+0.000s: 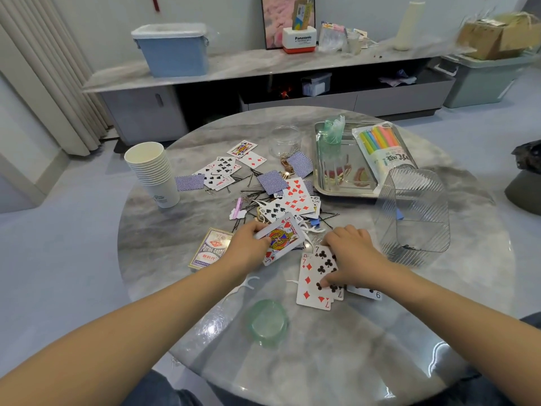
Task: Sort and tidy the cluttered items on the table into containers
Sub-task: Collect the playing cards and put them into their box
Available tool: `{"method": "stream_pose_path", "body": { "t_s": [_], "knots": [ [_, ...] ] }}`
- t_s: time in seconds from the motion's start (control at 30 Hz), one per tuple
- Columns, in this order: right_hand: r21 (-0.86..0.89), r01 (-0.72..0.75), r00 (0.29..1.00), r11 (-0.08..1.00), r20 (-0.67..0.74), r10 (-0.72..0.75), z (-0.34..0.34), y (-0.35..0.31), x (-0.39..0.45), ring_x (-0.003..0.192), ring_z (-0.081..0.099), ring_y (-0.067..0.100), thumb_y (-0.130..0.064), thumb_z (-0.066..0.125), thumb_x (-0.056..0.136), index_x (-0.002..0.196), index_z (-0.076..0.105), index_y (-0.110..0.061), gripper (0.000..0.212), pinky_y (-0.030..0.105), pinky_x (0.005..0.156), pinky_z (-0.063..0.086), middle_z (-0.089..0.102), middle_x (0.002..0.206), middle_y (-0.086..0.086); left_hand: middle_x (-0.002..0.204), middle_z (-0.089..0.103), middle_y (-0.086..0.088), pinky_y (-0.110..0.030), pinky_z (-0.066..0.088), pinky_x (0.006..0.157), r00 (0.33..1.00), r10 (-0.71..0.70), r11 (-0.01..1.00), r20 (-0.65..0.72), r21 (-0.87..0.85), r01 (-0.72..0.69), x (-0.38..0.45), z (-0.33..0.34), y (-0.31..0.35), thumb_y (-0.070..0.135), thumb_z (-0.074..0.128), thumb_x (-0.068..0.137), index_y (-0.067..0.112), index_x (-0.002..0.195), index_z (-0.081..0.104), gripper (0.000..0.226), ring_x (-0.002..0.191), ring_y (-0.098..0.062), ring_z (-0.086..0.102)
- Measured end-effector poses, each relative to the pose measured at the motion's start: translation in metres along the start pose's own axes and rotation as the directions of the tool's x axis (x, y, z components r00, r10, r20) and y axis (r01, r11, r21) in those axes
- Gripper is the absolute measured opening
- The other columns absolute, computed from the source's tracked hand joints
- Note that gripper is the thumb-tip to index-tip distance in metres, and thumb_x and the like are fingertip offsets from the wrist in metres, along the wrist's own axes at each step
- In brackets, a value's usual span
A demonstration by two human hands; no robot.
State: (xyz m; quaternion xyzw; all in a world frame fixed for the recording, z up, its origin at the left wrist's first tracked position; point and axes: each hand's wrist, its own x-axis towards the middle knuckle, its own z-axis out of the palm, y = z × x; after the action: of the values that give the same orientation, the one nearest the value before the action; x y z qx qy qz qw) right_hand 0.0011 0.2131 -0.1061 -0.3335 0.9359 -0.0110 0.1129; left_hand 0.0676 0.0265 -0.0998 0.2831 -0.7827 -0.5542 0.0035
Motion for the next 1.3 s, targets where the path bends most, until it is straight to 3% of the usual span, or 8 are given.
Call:
{"method": "stream_pose_path", "body": {
  "t_s": [0.23, 0.33, 0.47, 0.57, 0.63, 0.8, 1.0, 1.3],
  "knots": [
    [-0.004, 0.019, 0.999, 1.000, 0.026, -0.019, 0.011, -0.015, 0.000, 0.118, 0.035, 0.021, -0.064, 0.073, 0.060, 0.123, 0.043, -0.020, 0.083, 0.033, 0.099, 0.024, 0.045, 0.124, 0.000, 0.109, 0.061, -0.005, -0.024, 0.048, 0.070, 1.000, -0.002, 1.000, -0.009, -0.008, 0.002, -0.001, -0.003, -0.002, 0.006, 0.051, 0.094, 0.016, 0.102, 0.055, 0.014, 0.092, -0.020, 0.060],
    [0.030, -0.010, 1.000, 0.999, 0.029, 0.009, 0.010, -0.017, 0.001, 0.115, 0.036, 0.021, -0.063, 0.076, 0.057, 0.120, 0.043, -0.021, 0.082, 0.032, 0.096, 0.026, 0.045, 0.120, -0.001, 0.106, 0.060, -0.003, -0.021, 0.047, 0.063, 1.000, 0.002, 1.000, -0.005, 0.000, -0.002, -0.002, -0.003, -0.001, 0.006, 0.051, 0.094, 0.017, 0.102, 0.054, 0.013, 0.091, -0.018, 0.060],
    [0.215, -0.023, 0.997, 0.976, 0.081, 0.005, 0.003, -0.016, -0.002, 0.107, 0.049, 0.020, -0.049, 0.080, 0.062, 0.104, 0.050, -0.020, 0.059, 0.030, 0.082, 0.034, 0.052, 0.102, -0.004, 0.110, 0.060, -0.003, -0.021, 0.047, 0.062, 1.000, -0.009, 1.000, -0.013, -0.001, 0.009, 0.001, -0.004, 0.002, 0.007, 0.051, 0.095, 0.016, 0.106, 0.055, 0.015, 0.090, -0.018, 0.059],
    [0.356, -0.105, 0.991, 0.929, 0.119, 0.066, -0.010, -0.005, -0.008, 0.108, 0.056, 0.020, -0.040, 0.077, 0.072, 0.123, 0.051, -0.017, 0.062, 0.027, 0.077, 0.044, 0.058, 0.119, 0.001, 0.109, 0.060, -0.004, -0.023, 0.048, 0.064, 1.000, -0.011, 1.000, -0.004, -0.019, 0.011, 0.004, -0.001, 0.007, 0.006, 0.051, 0.094, 0.015, 0.105, 0.055, 0.015, 0.091, -0.019, 0.059],
    [0.263, -0.146, 0.984, 0.954, 0.135, 0.114, -0.018, 0.006, -0.010, 0.111, 0.055, 0.021, -0.042, 0.072, 0.077, 0.132, 0.044, -0.015, 0.067, 0.029, 0.083, 0.046, 0.055, 0.127, 0.003, 0.109, 0.060, -0.005, -0.026, 0.050, 0.069, 1.000, -0.012, 1.000, 0.004, -0.019, 0.012, 0.004, 0.001, 0.008, 0.005, 0.052, 0.093, 0.015, 0.104, 0.054, 0.015, 0.092, -0.020, 0.060],
    [0.035, -0.183, 0.969, 0.982, 0.176, 0.174, -0.018, 0.029, -0.021, 0.095, 0.042, 0.016, -0.051, 0.070, 0.075, 0.104, 0.049, -0.013, 0.052, 0.026, 0.077, 0.038, 0.049, 0.115, 0.004, 0.104, 0.059, -0.002, -0.029, 0.051, 0.070, 0.999, -0.022, 1.000, 0.026, 0.009, 0.022, 0.003, 0.010, 0.010, 0.007, 0.052, 0.094, 0.019, 0.098, 0.053, 0.013, 0.089, -0.020, 0.060],
    [-0.019, -0.136, 0.975, 0.990, 0.176, 0.138, -0.001, 0.031, -0.027, 0.121, 0.036, 0.024, -0.051, 0.067, 0.077, 0.118, 0.046, -0.007, 0.064, 0.029, 0.098, 0.033, 0.043, 0.126, 0.007, 0.106, 0.060, -0.002, -0.017, 0.042, 0.052, 0.999, -0.023, 1.000, 0.046, 0.018, 0.022, -0.001, 0.017, 0.016, 0.007, 0.052, 0.094, 0.018, 0.104, 0.053, 0.014, 0.082, -0.013, 0.059],
    [0.003, -0.058, 0.993, 0.998, 0.100, 0.058, -0.001, 0.031, -0.022, 0.109, 0.042, 0.020, -0.052, 0.070, 0.074, 0.109, 0.048, -0.014, 0.056, 0.028, 0.087, 0.034, 0.049, 0.115, 0.001, 0.104, 0.057, -0.001, -0.014, 0.043, 0.050, 0.997, -0.036, 0.999, 0.070, 0.031, 0.033, -0.005, 0.021, 0.016, 0.008, 0.051, 0.095, 0.016, 0.108, 0.054, 0.015, 0.085, -0.015, 0.057]
  ]
}}
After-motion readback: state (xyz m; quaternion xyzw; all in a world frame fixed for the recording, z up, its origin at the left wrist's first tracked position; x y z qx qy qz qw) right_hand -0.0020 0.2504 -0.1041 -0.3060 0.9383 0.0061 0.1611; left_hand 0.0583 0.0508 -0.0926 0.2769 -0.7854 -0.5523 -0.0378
